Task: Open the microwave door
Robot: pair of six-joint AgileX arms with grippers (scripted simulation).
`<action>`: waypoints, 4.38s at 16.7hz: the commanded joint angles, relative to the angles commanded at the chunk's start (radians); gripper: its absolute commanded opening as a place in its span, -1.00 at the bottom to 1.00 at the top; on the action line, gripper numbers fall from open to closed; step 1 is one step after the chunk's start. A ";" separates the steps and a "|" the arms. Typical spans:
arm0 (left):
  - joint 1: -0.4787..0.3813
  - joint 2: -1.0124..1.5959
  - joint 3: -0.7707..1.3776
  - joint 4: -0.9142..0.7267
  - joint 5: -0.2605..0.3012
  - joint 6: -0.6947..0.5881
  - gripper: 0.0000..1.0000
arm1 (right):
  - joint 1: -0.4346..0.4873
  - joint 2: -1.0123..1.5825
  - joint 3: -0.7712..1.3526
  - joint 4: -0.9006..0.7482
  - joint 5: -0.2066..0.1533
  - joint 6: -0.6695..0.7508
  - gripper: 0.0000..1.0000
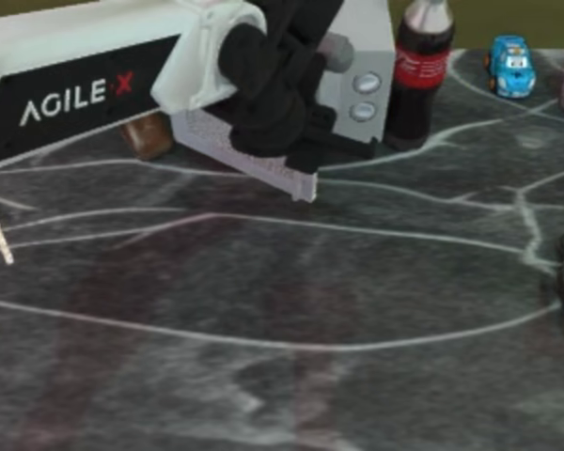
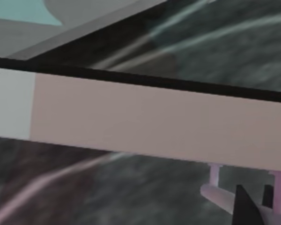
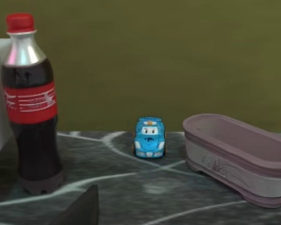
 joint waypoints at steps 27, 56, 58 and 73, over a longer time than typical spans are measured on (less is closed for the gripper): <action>0.010 -0.033 -0.046 0.017 0.031 0.047 -1.00 | 0.000 0.000 0.000 0.000 0.000 0.000 1.00; 0.019 -0.062 -0.093 0.033 0.065 0.094 -1.00 | 0.000 0.000 0.000 0.000 0.000 0.000 1.00; 0.024 -0.071 -0.103 0.036 0.072 0.109 -1.00 | 0.000 0.000 0.000 0.000 0.000 0.000 1.00; 0.059 -0.124 -0.171 0.054 0.123 0.211 -1.00 | 0.000 0.000 0.000 0.000 0.000 0.000 1.00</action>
